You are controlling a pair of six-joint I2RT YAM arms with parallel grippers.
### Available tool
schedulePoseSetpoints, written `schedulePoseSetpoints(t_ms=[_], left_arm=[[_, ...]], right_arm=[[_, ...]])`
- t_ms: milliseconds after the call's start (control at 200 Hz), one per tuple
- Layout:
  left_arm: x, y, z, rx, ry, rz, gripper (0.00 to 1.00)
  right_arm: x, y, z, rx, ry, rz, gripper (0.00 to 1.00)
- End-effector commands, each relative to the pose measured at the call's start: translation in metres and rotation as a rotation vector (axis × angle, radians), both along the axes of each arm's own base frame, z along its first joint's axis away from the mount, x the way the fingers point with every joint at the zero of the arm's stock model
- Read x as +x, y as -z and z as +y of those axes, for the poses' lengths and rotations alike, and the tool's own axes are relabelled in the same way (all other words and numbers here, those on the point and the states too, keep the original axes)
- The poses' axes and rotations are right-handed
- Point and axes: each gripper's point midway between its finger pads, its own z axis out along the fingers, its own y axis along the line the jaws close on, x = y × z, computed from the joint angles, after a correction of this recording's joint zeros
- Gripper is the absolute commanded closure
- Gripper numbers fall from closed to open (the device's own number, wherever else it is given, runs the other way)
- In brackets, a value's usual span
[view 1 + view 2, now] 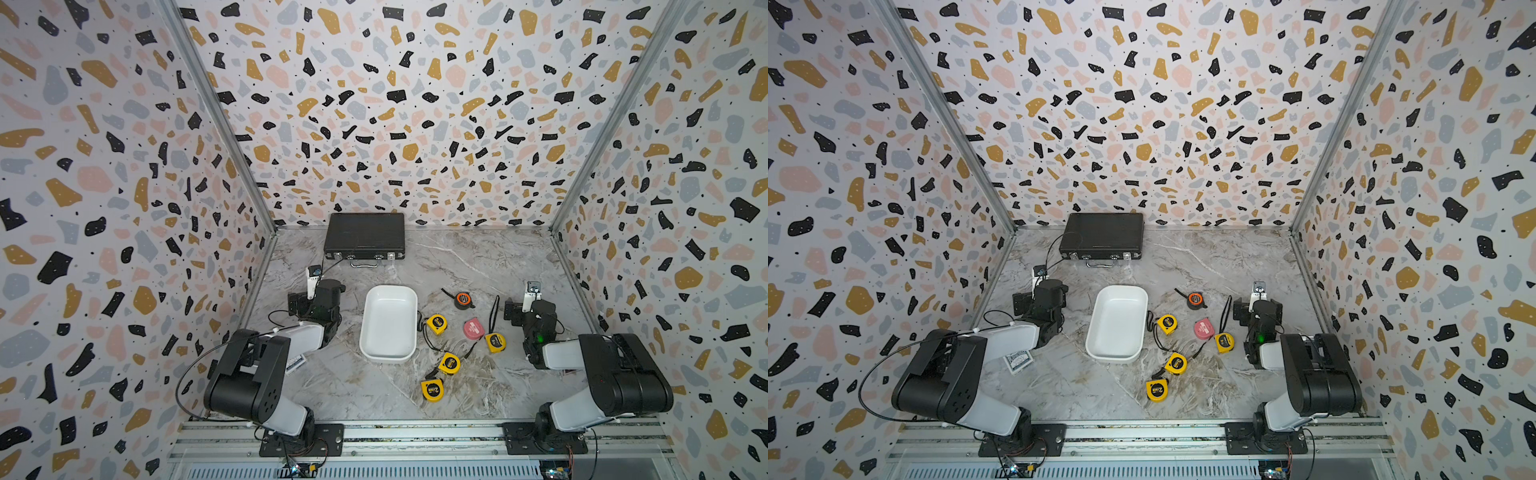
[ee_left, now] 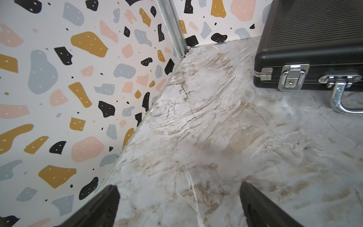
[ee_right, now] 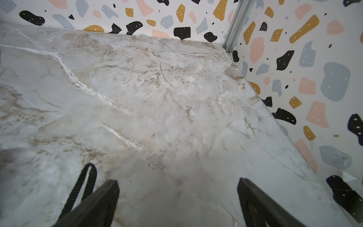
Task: Take the tape measure out of the storage box
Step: Reset both arms
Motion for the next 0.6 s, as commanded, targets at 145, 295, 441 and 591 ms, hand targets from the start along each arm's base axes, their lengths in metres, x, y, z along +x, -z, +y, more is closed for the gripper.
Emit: schedulePoseSetpoints(t_ms=[145, 295, 441, 591], left_arm=[[-0.0004, -0.0088, 0.0019, 0.002, -0.022, -0.042, 0.00], [-0.0001, -0.0083, 0.0017, 0.002, -0.021, -0.038, 0.00], [0.0005, -0.0084, 0.0005, -0.001, -0.011, -0.040, 0.00], [0.0008, -0.0067, -0.0029, -0.009, 0.018, -0.040, 0.00]], right_arm=[[0.0062, -0.0105, -0.0009, 0.006, 0.014, -0.034, 0.01], [0.0062, -0.0106, -0.0008, 0.007, 0.013, -0.034, 0.01], [0.0061, -0.0104, -0.0014, 0.007, 0.015, -0.034, 0.01], [0.0062, -0.0105, -0.0009, 0.007, 0.014, -0.034, 0.01]])
